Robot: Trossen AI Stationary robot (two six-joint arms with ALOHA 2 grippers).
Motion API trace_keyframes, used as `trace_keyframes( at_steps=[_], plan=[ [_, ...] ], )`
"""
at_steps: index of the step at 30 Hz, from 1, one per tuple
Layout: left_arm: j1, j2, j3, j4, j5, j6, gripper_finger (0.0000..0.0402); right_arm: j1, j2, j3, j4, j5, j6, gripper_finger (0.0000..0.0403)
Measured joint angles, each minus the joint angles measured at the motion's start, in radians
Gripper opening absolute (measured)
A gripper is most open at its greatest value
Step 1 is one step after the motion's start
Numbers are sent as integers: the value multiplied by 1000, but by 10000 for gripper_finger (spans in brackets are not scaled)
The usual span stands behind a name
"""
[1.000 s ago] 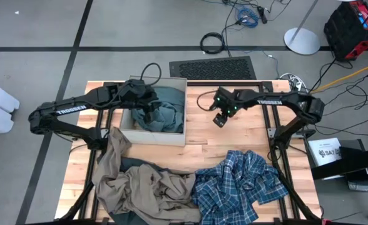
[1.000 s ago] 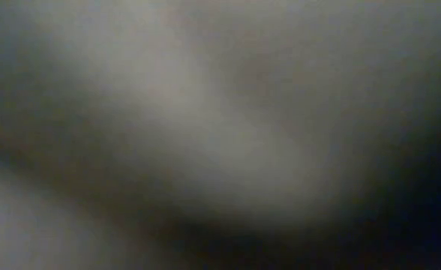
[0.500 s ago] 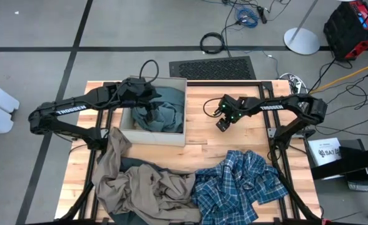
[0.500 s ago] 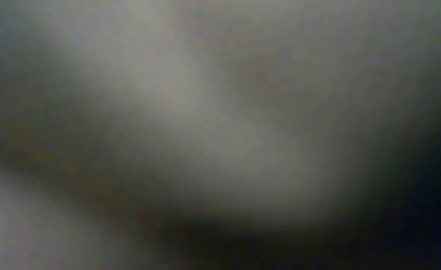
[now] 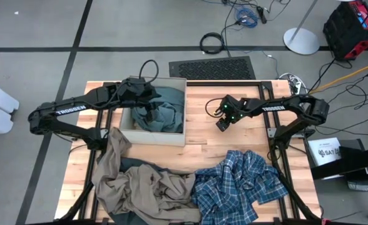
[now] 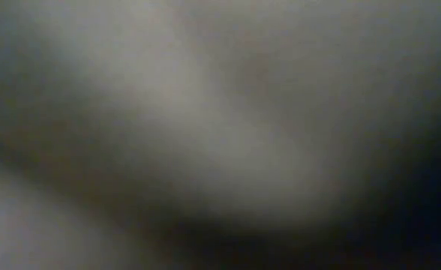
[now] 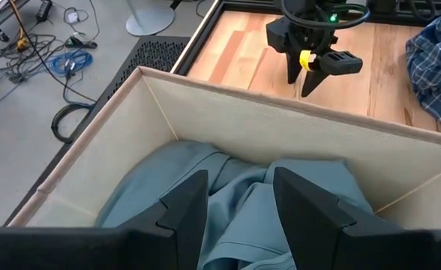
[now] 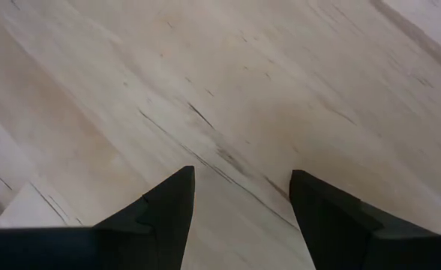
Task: Sort clothes
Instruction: Put the blue long sleeve into the white laundry bin
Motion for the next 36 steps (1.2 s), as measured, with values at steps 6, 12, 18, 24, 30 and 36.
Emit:
trace_keyframes(
  at_steps=[6, 12, 18, 24, 30, 36],
  plan=[
    [0, 0, 0, 0, 0, -7, 163, 10, -71, 70, -92, -5, -16, 208],
    [-3, 0, 0, -2, 1, 8, 163, 36, -225, 174, -199, 36, -33, 208],
    [-7, 0, 0, -1, 4, 17, 163, 165, -384, 220, -420, 26, 109, 208],
    [-7, 0, 0, 8, 5, 58, 164, 421, -463, 222, -482, 31, 370, 208],
    [-7, 0, 0, 23, 6, 62, 164, 670, -443, 223, -475, 45, 573, 208],
    [-6, 0, 0, 25, 7, 62, 164, 839, -396, 223, -470, 73, 713, 208]
  ],
)
